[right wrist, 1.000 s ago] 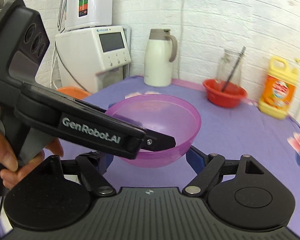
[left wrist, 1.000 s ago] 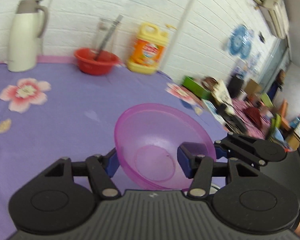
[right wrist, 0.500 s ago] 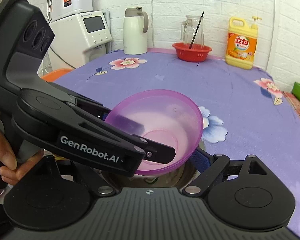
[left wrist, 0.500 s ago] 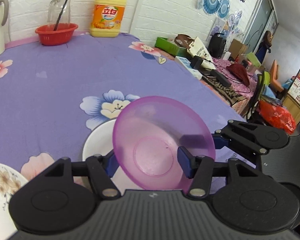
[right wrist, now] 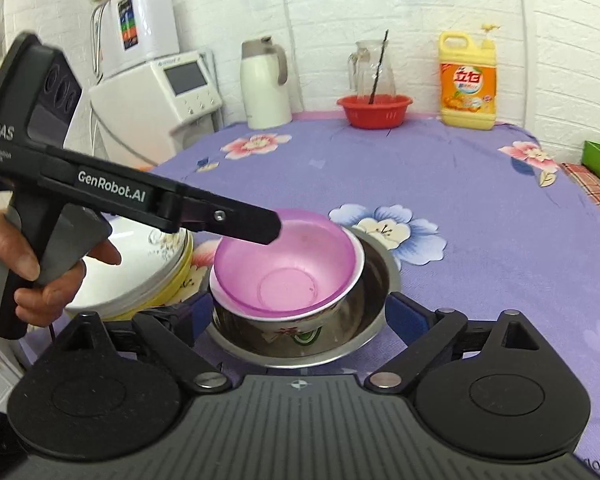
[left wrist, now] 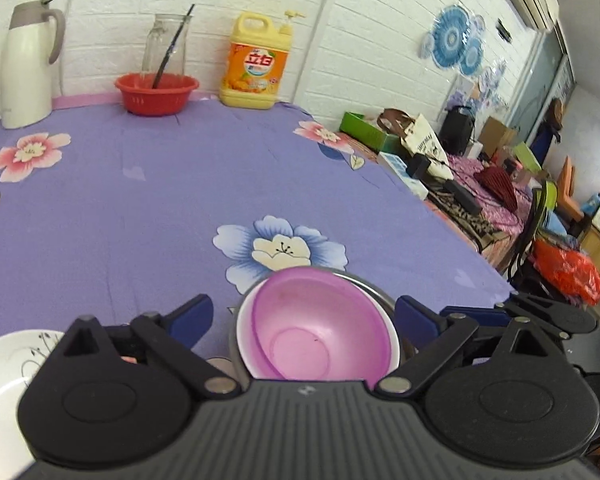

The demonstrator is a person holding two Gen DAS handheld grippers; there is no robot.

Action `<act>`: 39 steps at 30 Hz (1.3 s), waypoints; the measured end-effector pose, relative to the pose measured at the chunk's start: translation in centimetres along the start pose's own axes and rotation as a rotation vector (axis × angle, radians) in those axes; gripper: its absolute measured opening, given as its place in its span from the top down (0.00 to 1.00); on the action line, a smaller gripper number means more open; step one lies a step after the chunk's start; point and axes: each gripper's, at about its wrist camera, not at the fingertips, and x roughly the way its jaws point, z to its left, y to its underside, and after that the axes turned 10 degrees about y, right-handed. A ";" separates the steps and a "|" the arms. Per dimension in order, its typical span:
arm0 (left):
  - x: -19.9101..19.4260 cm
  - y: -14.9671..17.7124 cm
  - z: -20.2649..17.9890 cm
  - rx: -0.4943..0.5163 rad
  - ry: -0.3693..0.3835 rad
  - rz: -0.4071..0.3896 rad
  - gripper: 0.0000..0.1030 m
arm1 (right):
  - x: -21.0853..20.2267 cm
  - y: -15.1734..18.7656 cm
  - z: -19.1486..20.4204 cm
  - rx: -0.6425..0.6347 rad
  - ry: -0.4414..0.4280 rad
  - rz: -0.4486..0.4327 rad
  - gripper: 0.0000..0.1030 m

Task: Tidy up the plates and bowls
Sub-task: 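Carry the pink bowl onto the white bowl with both tools, then press the pink bowl down into the white bowl with both tools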

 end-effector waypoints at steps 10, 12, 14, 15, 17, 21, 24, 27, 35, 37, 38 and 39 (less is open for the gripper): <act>0.9 0.3 2.1 -0.108 -0.017 0.022 0.06 | 1.5 -0.2 -1.5 0.134 0.058 -0.005 0.00; 1.6 0.4 2.5 -0.092 -0.029 0.062 0.06 | 2.1 0.3 -1.9 0.162 0.066 0.024 0.00; 2.4 0.3 2.9 -0.087 -0.038 0.087 0.06 | 2.7 0.6 -2.3 0.185 0.067 0.051 0.00; 2.8 0.2 3.0 -0.088 -0.038 0.097 0.06 | 2.9 0.7 -2.4 0.197 0.072 0.061 0.00; 3.5 0.0 3.3 -0.091 -0.047 0.113 0.05 | 3.4 0.6 -2.6 0.226 0.086 0.077 0.00; 5.0 0.0 3.8 -0.087 -0.071 0.151 0.05 | 5.0 0.0 -2.4 0.261 0.123 0.130 0.00; 5.9 0.0 3.9 -0.064 -0.111 0.169 0.04 | 5.9 -0.1 -1.8 0.239 0.144 0.141 0.00; 6.4 -0.2 3.9 -0.054 -0.111 0.188 0.04 | 6.7 0.0 -1.4 0.232 0.170 0.154 0.00; 7.6 -0.5 4.1 -0.036 -0.106 0.227 0.04 | 7.1 1.0 -1.3 0.239 0.209 0.106 0.00; 7.8 -0.4 4.2 -0.035 -0.112 0.229 0.04 | 7.0 1.3 -1.0 0.239 0.218 0.083 0.00; 7.8 -0.3 4.1 -0.033 -0.116 0.230 0.04 | 7.0 1.4 -0.9 0.231 0.222 0.075 0.00; 7.9 -0.4 4.1 -0.031 -0.117 0.230 0.04 | 7.1 1.4 -0.8 0.219 0.226 0.073 0.00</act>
